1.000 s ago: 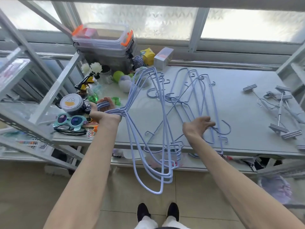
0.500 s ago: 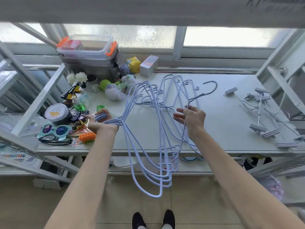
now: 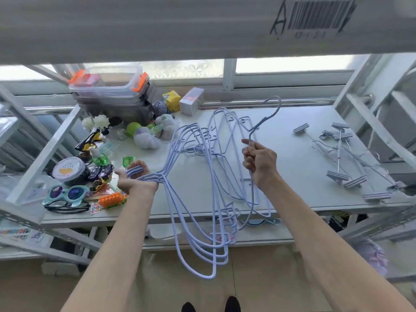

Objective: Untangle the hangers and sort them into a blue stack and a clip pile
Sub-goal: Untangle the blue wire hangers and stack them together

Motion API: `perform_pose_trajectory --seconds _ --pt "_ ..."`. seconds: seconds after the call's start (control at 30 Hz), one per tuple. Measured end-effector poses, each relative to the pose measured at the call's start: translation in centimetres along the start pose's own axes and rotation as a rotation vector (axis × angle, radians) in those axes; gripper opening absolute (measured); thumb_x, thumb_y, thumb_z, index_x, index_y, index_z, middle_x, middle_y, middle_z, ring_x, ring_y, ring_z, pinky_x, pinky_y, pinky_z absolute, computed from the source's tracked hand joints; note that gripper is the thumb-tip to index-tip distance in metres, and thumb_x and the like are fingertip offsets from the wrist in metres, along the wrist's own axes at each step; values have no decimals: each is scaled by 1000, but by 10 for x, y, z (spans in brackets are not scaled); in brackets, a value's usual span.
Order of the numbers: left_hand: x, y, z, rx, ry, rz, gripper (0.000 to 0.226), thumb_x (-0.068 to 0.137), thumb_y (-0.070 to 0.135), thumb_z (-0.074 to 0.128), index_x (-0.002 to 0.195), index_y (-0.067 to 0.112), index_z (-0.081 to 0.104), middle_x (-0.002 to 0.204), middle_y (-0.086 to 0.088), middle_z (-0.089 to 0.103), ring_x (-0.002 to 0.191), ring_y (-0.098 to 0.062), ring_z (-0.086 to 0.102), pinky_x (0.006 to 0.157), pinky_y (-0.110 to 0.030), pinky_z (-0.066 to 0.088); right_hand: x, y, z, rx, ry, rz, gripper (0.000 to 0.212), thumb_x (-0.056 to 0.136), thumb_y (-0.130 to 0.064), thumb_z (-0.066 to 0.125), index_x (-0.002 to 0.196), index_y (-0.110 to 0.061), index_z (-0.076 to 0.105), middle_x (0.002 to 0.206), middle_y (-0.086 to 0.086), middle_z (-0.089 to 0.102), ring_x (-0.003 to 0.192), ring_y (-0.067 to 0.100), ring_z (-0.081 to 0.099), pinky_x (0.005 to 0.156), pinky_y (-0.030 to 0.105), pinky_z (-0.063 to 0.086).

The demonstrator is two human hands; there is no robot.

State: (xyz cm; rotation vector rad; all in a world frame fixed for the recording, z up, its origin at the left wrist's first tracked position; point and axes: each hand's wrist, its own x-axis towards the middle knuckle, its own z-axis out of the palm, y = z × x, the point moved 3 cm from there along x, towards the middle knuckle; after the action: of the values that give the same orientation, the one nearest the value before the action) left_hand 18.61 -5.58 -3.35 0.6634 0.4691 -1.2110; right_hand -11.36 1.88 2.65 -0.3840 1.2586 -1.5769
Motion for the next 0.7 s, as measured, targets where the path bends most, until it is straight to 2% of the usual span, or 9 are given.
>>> perform_pose_trajectory --seconds 0.1,0.17,0.23,0.3,0.4,0.53,0.6,0.67,0.7 --pt "-3 -10 0 12 14 -24 37 93 38 57 75 6 59 70 -9 61 62 -22 62 72 -31 59 2 -10 -6 -41 23 -26 24 99 0 42 100 -4 65 64 6 48 33 6 26 35 16 22" --pt "-5 -15 -1 9 35 -46 35 94 37 54 83 5 60 75 -10 62 65 -24 62 72 -32 59 3 -17 -8 -83 28 -38 22 98 -2 47 104 -6 67 64 5 53 35 6 26 35 16 21" --pt "-8 -20 -4 44 43 -72 34 95 37 50 82 7 60 74 -6 64 67 -23 65 62 -25 56 0 -24 -7 -180 36 -77 21 96 -3 51 106 -9 69 67 6 61 36 7 26 36 17 21" --pt "-11 -26 -6 75 28 -93 38 94 41 51 75 10 59 65 -1 64 63 -20 67 50 -20 46 -4 -28 -3 -313 37 -135 22 94 -2 54 97 -14 72 78 7 69 35 5 29 36 17 23" --pt "-16 -35 -2 33 -14 -53 38 92 38 60 69 7 57 62 -5 60 54 -20 61 59 -26 56 -6 -30 7 -464 51 -228 29 90 -2 56 76 -20 73 97 7 74 39 -4 45 40 7 31" --pt "-13 -43 2 31 -64 -44 36 92 33 62 68 8 57 60 -5 60 49 -18 60 62 -28 57 -13 -25 24 -716 77 -325 22 86 -1 57 85 -8 78 90 -3 74 61 -12 57 57 4 44" --pt "-8 -47 0 45 -83 -64 34 94 30 59 69 7 55 58 -5 59 47 -18 60 59 -27 57 -21 -10 36 -854 54 -360 23 83 -7 58 93 -12 78 82 -3 74 66 -5 64 68 16 53" --pt "-3 -51 -3 44 -94 -77 30 94 24 56 70 6 55 60 -6 58 51 -19 59 60 -28 57 -30 9 47 -1006 20 -359 32 79 -12 55 101 -17 76 88 3 76 85 14 71 80 32 58" --pt "-1 -53 -4 37 -99 -81 29 94 22 57 70 6 55 62 -6 58 55 -19 59 62 -28 57 -34 19 52 -1074 3 -350 36 78 -12 53 105 -19 75 91 5 76 91 20 70 80 35 57"
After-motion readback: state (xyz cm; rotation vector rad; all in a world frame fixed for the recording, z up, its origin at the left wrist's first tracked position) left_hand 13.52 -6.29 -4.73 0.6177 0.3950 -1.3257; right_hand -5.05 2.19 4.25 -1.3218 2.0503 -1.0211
